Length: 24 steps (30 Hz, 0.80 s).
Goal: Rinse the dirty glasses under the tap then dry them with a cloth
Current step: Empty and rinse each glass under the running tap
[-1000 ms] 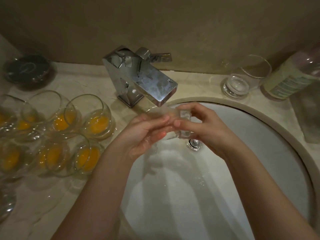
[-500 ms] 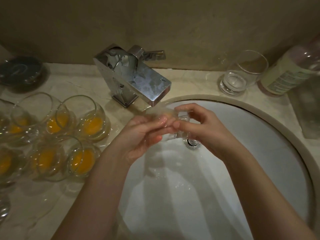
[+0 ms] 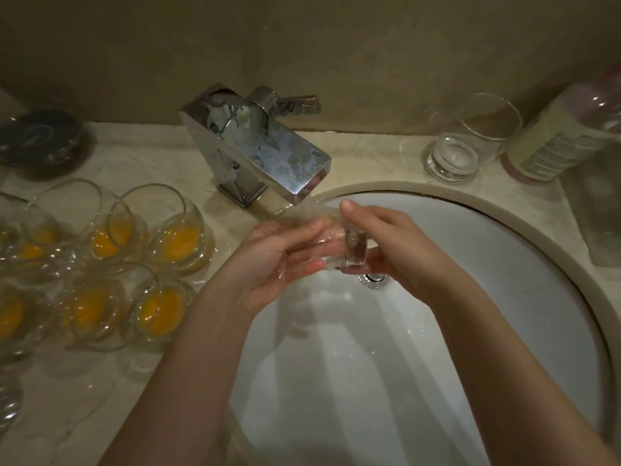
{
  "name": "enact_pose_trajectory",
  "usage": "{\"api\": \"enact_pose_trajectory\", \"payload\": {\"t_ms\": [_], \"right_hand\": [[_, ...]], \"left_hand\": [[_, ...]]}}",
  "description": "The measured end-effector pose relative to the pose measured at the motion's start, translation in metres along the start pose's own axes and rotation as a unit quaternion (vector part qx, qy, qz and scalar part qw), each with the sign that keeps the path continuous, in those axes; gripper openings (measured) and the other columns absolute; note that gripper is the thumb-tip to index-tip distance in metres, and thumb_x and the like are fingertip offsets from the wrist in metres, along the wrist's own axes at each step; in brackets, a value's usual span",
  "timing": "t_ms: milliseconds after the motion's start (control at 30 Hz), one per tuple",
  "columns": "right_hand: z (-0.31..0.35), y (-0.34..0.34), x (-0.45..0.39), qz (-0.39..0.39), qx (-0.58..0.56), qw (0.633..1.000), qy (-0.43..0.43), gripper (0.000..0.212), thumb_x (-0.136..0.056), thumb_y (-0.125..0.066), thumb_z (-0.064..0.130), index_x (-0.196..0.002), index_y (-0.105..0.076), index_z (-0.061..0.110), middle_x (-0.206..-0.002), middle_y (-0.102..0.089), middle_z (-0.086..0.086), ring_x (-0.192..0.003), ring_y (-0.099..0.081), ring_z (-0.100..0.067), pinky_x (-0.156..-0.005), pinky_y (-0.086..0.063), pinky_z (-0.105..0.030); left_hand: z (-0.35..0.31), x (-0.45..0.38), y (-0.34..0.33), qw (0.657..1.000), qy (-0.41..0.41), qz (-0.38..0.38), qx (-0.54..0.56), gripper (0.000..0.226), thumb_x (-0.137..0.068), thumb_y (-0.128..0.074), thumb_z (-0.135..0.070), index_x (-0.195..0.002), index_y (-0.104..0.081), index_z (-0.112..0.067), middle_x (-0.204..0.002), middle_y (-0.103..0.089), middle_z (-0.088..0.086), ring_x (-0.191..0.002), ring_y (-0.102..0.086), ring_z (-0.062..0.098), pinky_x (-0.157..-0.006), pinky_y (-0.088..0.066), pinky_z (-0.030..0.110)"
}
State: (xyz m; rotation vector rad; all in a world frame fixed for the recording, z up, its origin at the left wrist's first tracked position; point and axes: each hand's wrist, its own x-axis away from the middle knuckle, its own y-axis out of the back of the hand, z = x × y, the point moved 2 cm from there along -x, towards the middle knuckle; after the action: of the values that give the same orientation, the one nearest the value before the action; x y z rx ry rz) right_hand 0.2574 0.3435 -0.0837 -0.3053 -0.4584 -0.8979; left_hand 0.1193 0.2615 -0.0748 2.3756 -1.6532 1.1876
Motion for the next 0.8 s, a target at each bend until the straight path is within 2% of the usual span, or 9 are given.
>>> {"api": "enact_pose_trajectory", "payload": {"t_ms": [100, 233, 333, 400, 467, 600, 667, 733, 800], "right_hand": [[0.0003, -0.0023, 0.0009, -0.022, 0.04, 0.999, 0.006, 0.035, -0.083, -0.073, 0.036, -0.107, -0.068, 0.011, -0.105, -0.069, -0.014, -0.08, -0.073, -0.025, -0.062, -0.057, -0.029], [-0.0007, -0.0019, 0.006, -0.023, 0.085, 0.992, 0.09, 0.033, -0.07, -0.085, 0.018, -0.098, -0.066, 0.02, -0.109, -0.066, -0.007, -0.099, -0.066, -0.017, -0.067, -0.057, -0.026], [-0.0028, -0.0017, 0.0061, -0.015, 0.041, 0.998, 0.051, 0.033, -0.075, -0.08, 0.03, -0.103, -0.068, 0.02, -0.108, -0.067, -0.01, -0.094, -0.069, -0.018, -0.064, -0.055, -0.024], [-0.003, -0.0027, 0.0048, -0.009, -0.006, 1.0, 0.001, 0.035, -0.084, -0.07, 0.04, -0.108, -0.067, 0.015, -0.106, -0.067, -0.021, -0.084, -0.07, -0.025, -0.065, -0.057, -0.028], [-0.0021, -0.0043, 0.0044, -0.009, -0.003, 1.0, 0.008, 0.027, -0.087, -0.069, 0.031, -0.108, -0.067, 0.014, -0.108, -0.064, -0.028, -0.079, -0.068, -0.027, -0.066, -0.059, -0.031], [0.0016, -0.0053, 0.0088, 0.011, 0.073, 0.993, 0.088, 0.033, -0.076, -0.079, 0.005, -0.104, -0.067, 0.018, -0.109, -0.063, -0.007, -0.082, -0.067, -0.016, -0.064, -0.056, -0.024], [0.0006, -0.0029, 0.0082, 0.01, 0.065, 0.997, 0.048, 0.034, -0.077, -0.079, 0.013, -0.109, -0.067, 0.021, -0.109, -0.064, -0.005, -0.089, -0.069, -0.019, -0.07, -0.06, -0.031], [0.0011, -0.0027, 0.0067, 0.012, 0.035, 0.999, -0.013, 0.028, -0.086, -0.072, 0.028, -0.111, -0.067, 0.019, -0.108, -0.067, -0.007, -0.086, -0.071, -0.023, -0.074, -0.062, -0.038], [0.002, -0.0032, 0.0048, 0.015, 0.027, 0.999, -0.024, 0.026, -0.089, -0.068, 0.03, -0.109, -0.068, 0.013, -0.107, -0.069, -0.011, -0.084, -0.071, -0.025, -0.075, -0.061, -0.042]], "left_hand": [[-0.0003, -0.0012, -0.0025, 1.0, -0.002, -0.01, -0.001, 0.02, -0.079, -0.065, -0.017, -0.097, -0.07, -0.01, -0.085, -0.077, 0.003, -0.076, -0.075, 0.013, -0.051, -0.053, 0.017], [0.0016, -0.001, 0.0015, 0.999, -0.002, -0.028, 0.024, 0.016, -0.067, -0.068, -0.021, -0.081, -0.073, -0.014, -0.079, -0.076, 0.001, -0.063, -0.071, 0.005, -0.047, -0.051, 0.015], [0.0043, 0.0013, -0.0001, 0.999, -0.005, -0.021, 0.035, 0.019, -0.067, -0.066, -0.019, -0.084, -0.073, -0.012, -0.076, -0.076, 0.0, -0.064, -0.072, 0.006, -0.044, -0.049, 0.012], [0.0053, 0.0006, -0.0012, 0.999, -0.005, -0.015, 0.036, 0.025, -0.068, -0.065, -0.019, -0.09, -0.072, -0.011, -0.081, -0.076, 0.002, -0.071, -0.074, 0.01, -0.043, -0.048, 0.012], [0.0052, -0.0006, -0.0015, 0.999, -0.003, -0.018, 0.04, 0.032, -0.068, -0.066, -0.02, -0.097, -0.071, -0.008, -0.088, -0.076, 0.005, -0.076, -0.074, 0.013, -0.044, -0.048, 0.012], [0.0066, -0.001, 0.0012, 0.998, -0.002, -0.036, 0.049, 0.047, -0.066, -0.066, -0.02, -0.11, -0.068, -0.001, -0.096, -0.075, 0.006, -0.077, -0.07, 0.013, -0.038, -0.041, 0.008], [0.0086, -0.0017, 0.0026, 0.998, -0.004, -0.043, 0.04, 0.04, -0.065, -0.066, -0.019, -0.102, -0.071, -0.005, -0.092, -0.075, 0.006, -0.084, -0.069, 0.016, -0.036, -0.038, 0.007], [0.0092, -0.0024, 0.0033, 0.999, -0.002, -0.036, 0.027, 0.026, -0.066, -0.067, -0.019, -0.088, -0.077, -0.01, -0.094, -0.072, 0.008, -0.093, -0.062, 0.021, -0.036, -0.038, 0.007], [0.009, -0.0033, 0.0024, 0.999, -0.002, -0.026, 0.02, 0.021, -0.066, -0.067, -0.02, -0.081, -0.079, -0.012, -0.094, -0.071, 0.008, -0.09, -0.062, 0.021, -0.038, -0.041, 0.008]]}}
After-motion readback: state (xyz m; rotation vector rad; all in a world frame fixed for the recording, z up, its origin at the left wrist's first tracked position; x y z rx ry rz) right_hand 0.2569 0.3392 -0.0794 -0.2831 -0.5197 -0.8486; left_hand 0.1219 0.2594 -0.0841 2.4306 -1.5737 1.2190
